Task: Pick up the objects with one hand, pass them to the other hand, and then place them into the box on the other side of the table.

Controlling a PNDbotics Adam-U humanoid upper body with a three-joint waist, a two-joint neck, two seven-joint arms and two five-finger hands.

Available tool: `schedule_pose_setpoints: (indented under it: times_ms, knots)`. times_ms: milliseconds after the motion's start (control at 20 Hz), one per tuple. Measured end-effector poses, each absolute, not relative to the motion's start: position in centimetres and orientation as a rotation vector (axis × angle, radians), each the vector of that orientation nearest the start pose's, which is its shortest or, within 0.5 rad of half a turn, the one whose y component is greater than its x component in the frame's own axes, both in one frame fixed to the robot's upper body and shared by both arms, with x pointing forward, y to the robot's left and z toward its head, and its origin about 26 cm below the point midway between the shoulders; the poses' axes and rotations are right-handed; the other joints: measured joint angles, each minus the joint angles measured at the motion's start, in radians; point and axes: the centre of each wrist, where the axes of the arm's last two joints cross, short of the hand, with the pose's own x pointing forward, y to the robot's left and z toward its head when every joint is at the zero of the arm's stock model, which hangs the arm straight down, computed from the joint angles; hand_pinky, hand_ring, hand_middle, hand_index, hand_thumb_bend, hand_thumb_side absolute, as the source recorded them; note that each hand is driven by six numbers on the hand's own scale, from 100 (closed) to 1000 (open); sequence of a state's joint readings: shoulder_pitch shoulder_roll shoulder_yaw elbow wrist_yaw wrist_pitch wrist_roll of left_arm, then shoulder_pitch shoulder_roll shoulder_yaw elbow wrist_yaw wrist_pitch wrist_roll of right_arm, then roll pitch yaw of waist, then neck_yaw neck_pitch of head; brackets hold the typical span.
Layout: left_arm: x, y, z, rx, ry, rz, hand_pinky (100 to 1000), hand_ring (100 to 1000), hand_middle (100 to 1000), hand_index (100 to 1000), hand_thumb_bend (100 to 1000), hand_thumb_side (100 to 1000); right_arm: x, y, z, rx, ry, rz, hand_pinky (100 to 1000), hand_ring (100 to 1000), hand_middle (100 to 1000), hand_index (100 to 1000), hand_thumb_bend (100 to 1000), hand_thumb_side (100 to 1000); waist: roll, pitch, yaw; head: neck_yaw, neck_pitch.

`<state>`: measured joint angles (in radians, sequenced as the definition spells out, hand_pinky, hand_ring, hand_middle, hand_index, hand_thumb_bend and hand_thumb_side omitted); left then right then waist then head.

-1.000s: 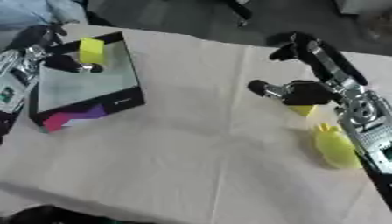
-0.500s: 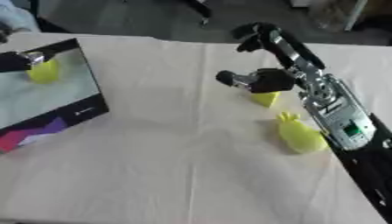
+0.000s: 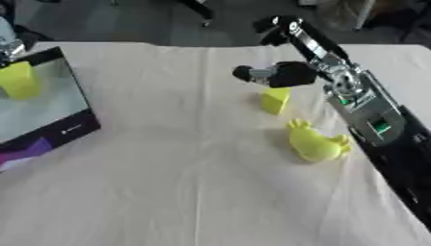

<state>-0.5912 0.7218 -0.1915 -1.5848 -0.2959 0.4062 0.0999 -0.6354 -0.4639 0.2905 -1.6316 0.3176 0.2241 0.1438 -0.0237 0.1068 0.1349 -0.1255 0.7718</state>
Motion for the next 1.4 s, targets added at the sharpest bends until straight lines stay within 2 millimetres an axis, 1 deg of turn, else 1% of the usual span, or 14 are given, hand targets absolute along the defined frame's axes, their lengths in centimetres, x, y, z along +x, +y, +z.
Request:
schedule_pose_setpoints:
  times_ms: [300, 350, 500, 700, 950, 1150, 1400]
  knots:
    - [37.2, 30.6, 23.2, 0.976, -1.67, -0.657, 869, 750, 610, 779, 615, 509, 39.6, -22.4, 22.7, -0.488, -1.732, 1.072, 831, 784, 815, 850, 666, 458, -0.003, 0.0, 0.001, 0.0, 0.0]
    - [37.2, 30.6, 23.2, 0.976, -1.667, -0.657, 868, 751, 609, 777, 616, 514, 39.9, -22.6, 22.9, -0.486, -1.71, 1.09, 852, 809, 824, 866, 670, 463, -0.003, 0.0, 0.001, 0.0, 0.0]
    - [37.1, 30.6, 23.0, 0.977, -1.658, -0.657, 867, 750, 608, 775, 622, 516, 40.7, -22.8, 22.9, -0.5, -1.601, 1.168, 867, 825, 827, 872, 669, 473, -0.003, 0.0, 0.0, 0.002, 0.0]
    - [37.1, 30.6, 22.8, 0.979, -1.649, -0.664, 865, 751, 606, 771, 624, 515, 41.4, -22.8, 22.5, -0.534, -1.467, 1.25, 868, 827, 808, 864, 673, 484, -0.003, 0.0, 0.0, 0.002, 0.0]
    - [37.2, 30.6, 22.7, 0.983, -1.639, -0.667, 864, 750, 600, 763, 626, 515, 41.7, -23.0, 21.8, -0.563, -1.353, 1.294, 874, 833, 802, 861, 674, 507, -0.003, 0.0, 0.0, 0.002, 0.0]
    - [37.2, 30.7, 22.6, 0.986, -1.635, -0.668, 863, 750, 599, 760, 630, 515, 41.8, -23.0, 21.4, -0.58, -1.283, 1.304, 873, 834, 801, 866, 681, 527, -0.008, 0.0, -0.003, 0.004, 0.0]
    - [37.2, 30.7, 22.5, 0.99, -1.629, -0.67, 861, 748, 592, 753, 631, 513, 41.6, -23.0, 20.6, -0.604, -1.229, 1.309, 875, 834, 788, 856, 674, 524, -0.008, 0.0, -0.003, 0.005, 0.0]
